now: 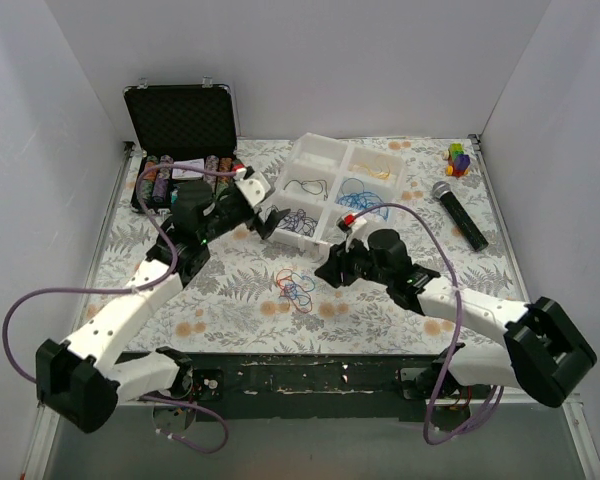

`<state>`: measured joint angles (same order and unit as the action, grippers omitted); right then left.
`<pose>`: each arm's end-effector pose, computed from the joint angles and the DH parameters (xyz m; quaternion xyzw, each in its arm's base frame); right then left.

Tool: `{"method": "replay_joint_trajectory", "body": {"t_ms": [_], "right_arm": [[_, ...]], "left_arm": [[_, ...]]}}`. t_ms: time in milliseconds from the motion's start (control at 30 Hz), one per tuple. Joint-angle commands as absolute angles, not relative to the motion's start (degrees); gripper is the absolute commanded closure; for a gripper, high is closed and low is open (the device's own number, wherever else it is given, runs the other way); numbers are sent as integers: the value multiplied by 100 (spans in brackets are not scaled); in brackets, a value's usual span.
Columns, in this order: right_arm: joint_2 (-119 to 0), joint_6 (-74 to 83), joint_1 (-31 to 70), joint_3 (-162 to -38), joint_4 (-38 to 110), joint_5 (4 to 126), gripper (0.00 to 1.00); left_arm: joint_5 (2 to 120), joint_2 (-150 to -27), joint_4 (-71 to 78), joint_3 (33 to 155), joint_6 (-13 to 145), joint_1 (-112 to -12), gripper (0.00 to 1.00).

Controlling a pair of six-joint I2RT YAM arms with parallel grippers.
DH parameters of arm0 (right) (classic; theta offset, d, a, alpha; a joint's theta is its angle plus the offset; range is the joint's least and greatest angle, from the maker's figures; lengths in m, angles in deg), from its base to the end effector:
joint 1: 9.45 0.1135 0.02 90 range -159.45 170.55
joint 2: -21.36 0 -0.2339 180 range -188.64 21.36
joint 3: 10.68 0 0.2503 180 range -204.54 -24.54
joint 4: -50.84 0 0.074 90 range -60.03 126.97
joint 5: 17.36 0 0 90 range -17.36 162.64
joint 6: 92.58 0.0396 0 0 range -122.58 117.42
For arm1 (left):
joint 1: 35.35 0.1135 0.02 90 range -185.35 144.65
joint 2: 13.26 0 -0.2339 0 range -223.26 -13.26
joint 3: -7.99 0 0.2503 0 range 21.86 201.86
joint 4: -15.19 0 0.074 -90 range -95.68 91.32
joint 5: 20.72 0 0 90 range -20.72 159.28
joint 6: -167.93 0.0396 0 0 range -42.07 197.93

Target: Untangle the cables

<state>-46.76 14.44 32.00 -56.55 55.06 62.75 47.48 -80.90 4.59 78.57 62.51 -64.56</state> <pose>0.1993 0.1851 0.2008 -0.2201 0.7772 0.3468 0.4768 0.2466 -0.1547 0.3279 0.2123 0.7189 -0.3771 0.5440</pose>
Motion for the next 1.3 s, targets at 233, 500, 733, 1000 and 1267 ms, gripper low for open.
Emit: {"method": "replay_joint_trajectory", "body": {"t_ms": [233, 500, 733, 1000, 1267], "right_arm": [[-6406, 850, 3300, -6268, 6509, 4672, 31], [-7171, 560, 3476, -6761, 6519, 4821, 41], [-7505, 314, 3520, -6910, 6360, 5093, 52], [-6779, 278, 3537, -6779, 6299, 5260, 99], [-4976, 279, 3538, -6822, 5571, 5182, 99]], "left_arm": [[4045, -7443, -1053, 7002, 6001, -6198, 12], [3913, -7312, -1300, 6634, 5947, -6084, 13], [3896, -7109, -1318, 6299, 6220, -6022, 13], [3931, -7100, -1108, 5922, 6509, -5996, 14], [3685, -7741, 17, 5420, 6896, -5987, 15]]}}
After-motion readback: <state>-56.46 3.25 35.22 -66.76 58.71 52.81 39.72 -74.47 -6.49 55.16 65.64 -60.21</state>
